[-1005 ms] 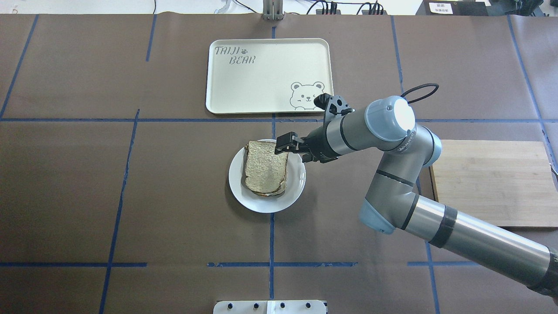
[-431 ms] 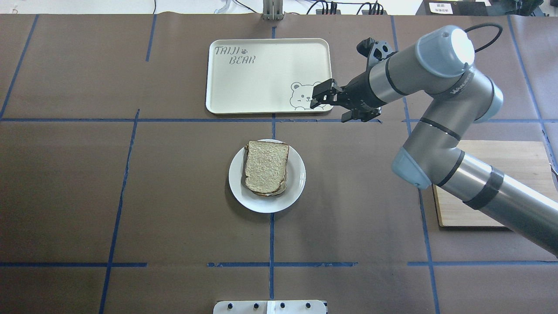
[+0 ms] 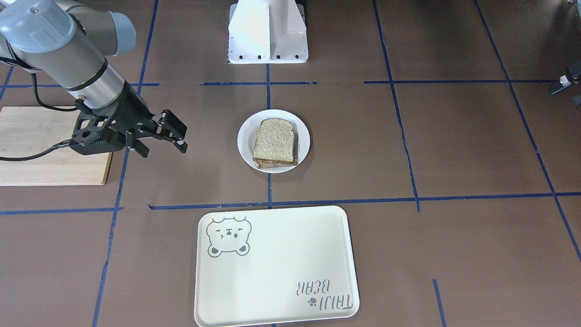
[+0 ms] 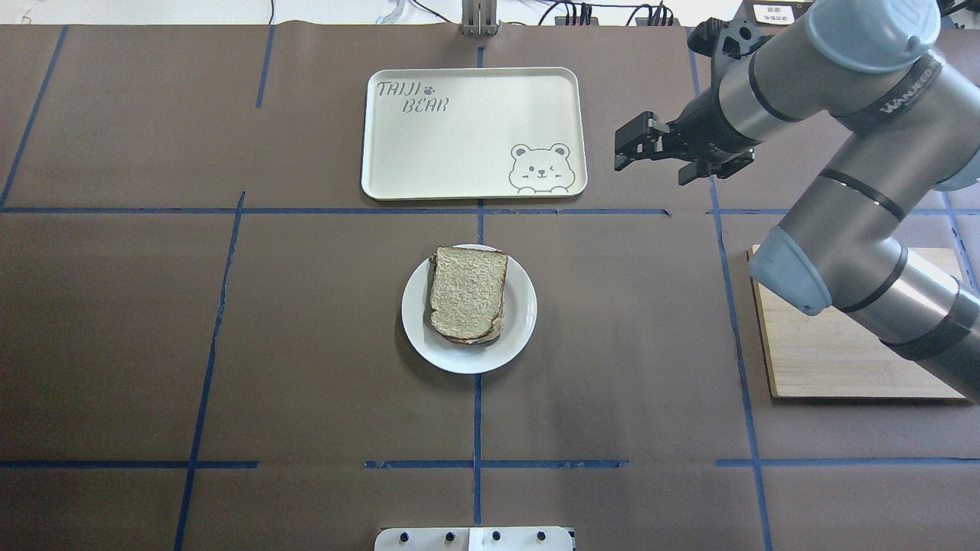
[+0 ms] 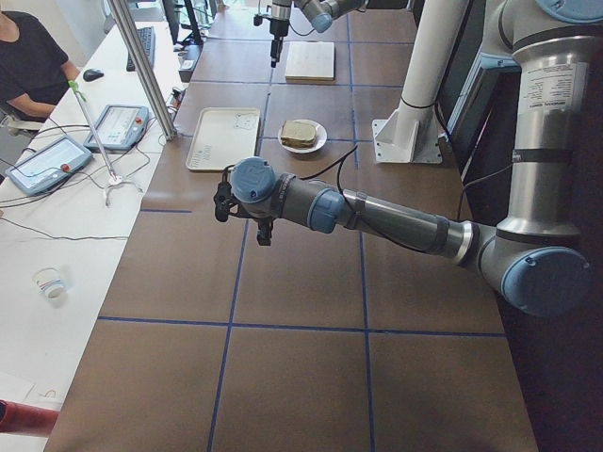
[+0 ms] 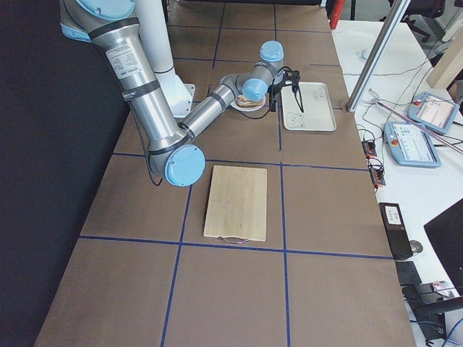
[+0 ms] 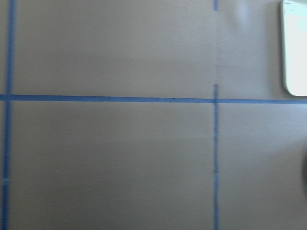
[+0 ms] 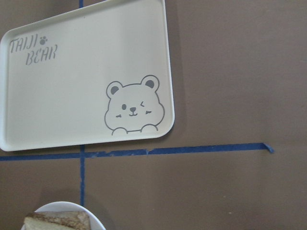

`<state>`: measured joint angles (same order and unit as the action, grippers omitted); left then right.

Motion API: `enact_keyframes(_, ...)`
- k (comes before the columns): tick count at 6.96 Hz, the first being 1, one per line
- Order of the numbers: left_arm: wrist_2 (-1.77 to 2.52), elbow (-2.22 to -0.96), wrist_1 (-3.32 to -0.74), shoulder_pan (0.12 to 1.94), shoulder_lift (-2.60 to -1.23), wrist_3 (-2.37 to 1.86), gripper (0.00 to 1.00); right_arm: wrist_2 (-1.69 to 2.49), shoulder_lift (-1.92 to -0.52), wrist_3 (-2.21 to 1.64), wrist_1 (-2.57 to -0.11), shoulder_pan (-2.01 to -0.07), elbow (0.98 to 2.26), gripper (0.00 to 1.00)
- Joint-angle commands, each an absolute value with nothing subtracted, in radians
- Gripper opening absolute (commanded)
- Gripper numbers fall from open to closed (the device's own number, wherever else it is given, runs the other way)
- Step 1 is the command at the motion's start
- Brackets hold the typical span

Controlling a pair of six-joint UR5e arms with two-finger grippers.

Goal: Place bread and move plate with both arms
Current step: 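Raise the right gripper away from the plate while the left arm enters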

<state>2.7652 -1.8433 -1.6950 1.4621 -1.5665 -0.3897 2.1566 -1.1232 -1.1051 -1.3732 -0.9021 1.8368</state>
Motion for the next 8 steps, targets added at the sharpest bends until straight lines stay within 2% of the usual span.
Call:
enact_keyframes(1,2.77,-1.812,-1.853,1.382,-1.647,-0.62,1.0,2.16,-1.199,-0.917,-1.442,-0.983,1.868,1.0)
enact_keyframes(4,2.719,-1.649,-2.067,1.359,-1.712,-0.659,1.0,2.16,-1.215,-0.884,-1.442,-1.005,1.868,1.0)
enact_keyframes(7,2.461,-1.634,-2.415,1.159,-1.73,-1.104,1.0,2.16,-1.215,-0.884,-1.442,-1.012,1.867,1.0)
enact_keyframes(8,2.451,-1.594,-2.562,1.128,-1.73,-1.226,1.0,2.16,-1.213,-0.884,-1.442,-1.014,1.865,1.0)
